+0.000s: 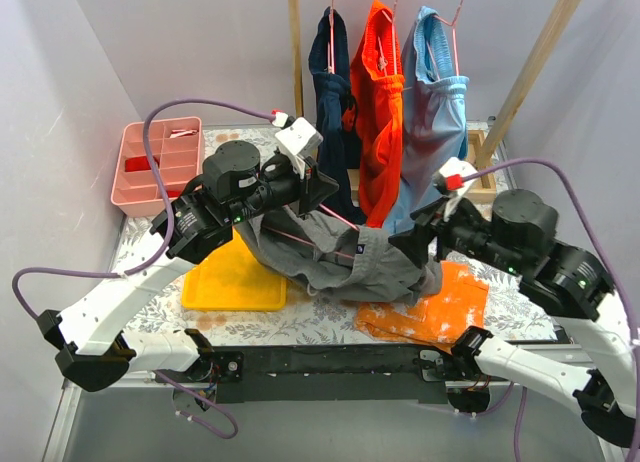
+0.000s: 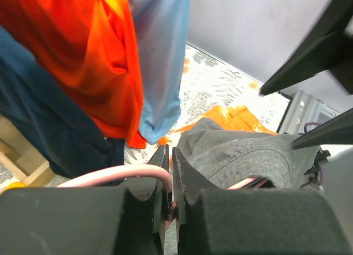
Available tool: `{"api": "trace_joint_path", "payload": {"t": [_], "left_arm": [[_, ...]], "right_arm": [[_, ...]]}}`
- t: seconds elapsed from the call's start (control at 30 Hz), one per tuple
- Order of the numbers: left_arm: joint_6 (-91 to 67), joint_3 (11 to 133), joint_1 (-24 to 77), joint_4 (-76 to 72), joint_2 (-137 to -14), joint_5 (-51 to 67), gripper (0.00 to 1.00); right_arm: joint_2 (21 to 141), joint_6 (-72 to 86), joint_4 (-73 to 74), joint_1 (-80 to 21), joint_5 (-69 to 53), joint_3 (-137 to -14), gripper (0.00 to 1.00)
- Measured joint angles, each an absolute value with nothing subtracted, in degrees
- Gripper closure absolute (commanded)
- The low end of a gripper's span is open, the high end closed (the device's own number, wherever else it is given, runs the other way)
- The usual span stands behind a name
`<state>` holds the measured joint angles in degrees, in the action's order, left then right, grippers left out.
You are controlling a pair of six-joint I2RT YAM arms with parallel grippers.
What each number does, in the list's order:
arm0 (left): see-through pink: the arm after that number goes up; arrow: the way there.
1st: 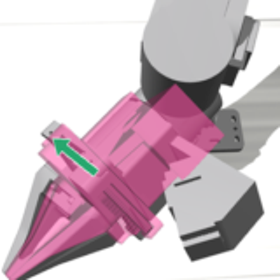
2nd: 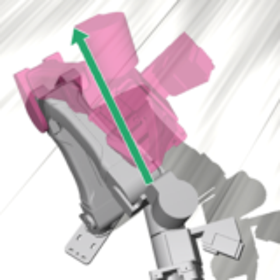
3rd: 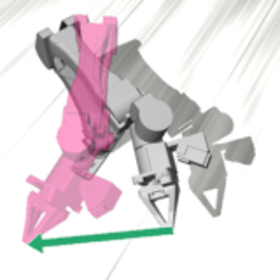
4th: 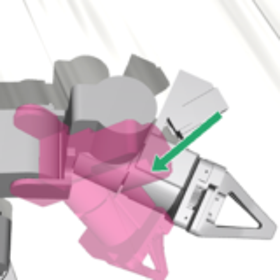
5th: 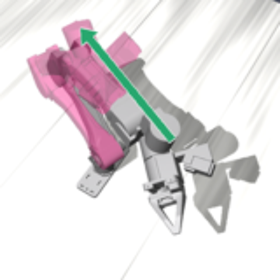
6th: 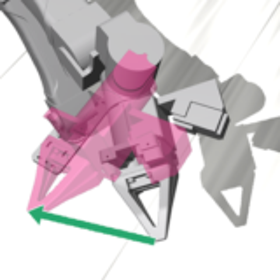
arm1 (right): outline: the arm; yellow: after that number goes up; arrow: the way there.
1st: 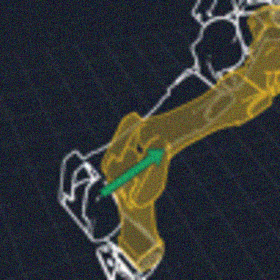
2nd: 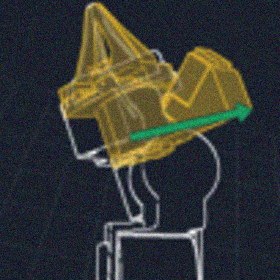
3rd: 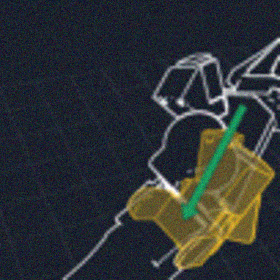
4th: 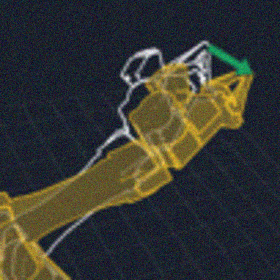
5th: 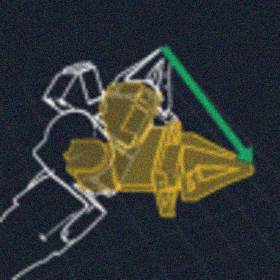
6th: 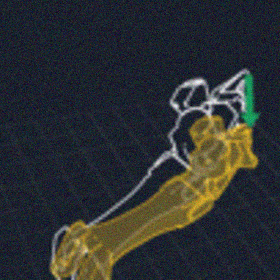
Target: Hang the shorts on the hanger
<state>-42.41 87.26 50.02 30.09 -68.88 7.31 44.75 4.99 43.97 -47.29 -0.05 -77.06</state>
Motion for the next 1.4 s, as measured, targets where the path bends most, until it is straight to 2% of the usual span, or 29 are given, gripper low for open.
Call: {"api": "trace_joint_path", "payload": {"t": [0.17,0.3,0.37,0.83,1.4], "left_arm": [[-41.67,87.26,50.02,31.07,-68.88,9.28,1.00],[-41.30,87.26,50.06,31.83,-68.90,9.91,1.00],[-41.23,87.26,50.06,31.90,-68.95,10.00,1.00],[-41.12,87.26,50.13,31.22,-69.82,10.35,1.00],[-41.12,87.24,50.87,29.95,-71.68,10.09,1.00]], "right_arm": [[48.90,0.95,45.87,-47.24,-5.93,-77.03,0.28],[50.15,-1.69,47.29,-47.27,-10.13,-77.10,0.33],[50.74,-2.68,48.14,-47.29,-11.22,-77.10,0.31],[44.58,-1.65,48.82,-47.66,-9.52,-77.14,0.28],[52.62,-1.93,48.14,-47.64,-17.26,-71.79,0.44]]}}
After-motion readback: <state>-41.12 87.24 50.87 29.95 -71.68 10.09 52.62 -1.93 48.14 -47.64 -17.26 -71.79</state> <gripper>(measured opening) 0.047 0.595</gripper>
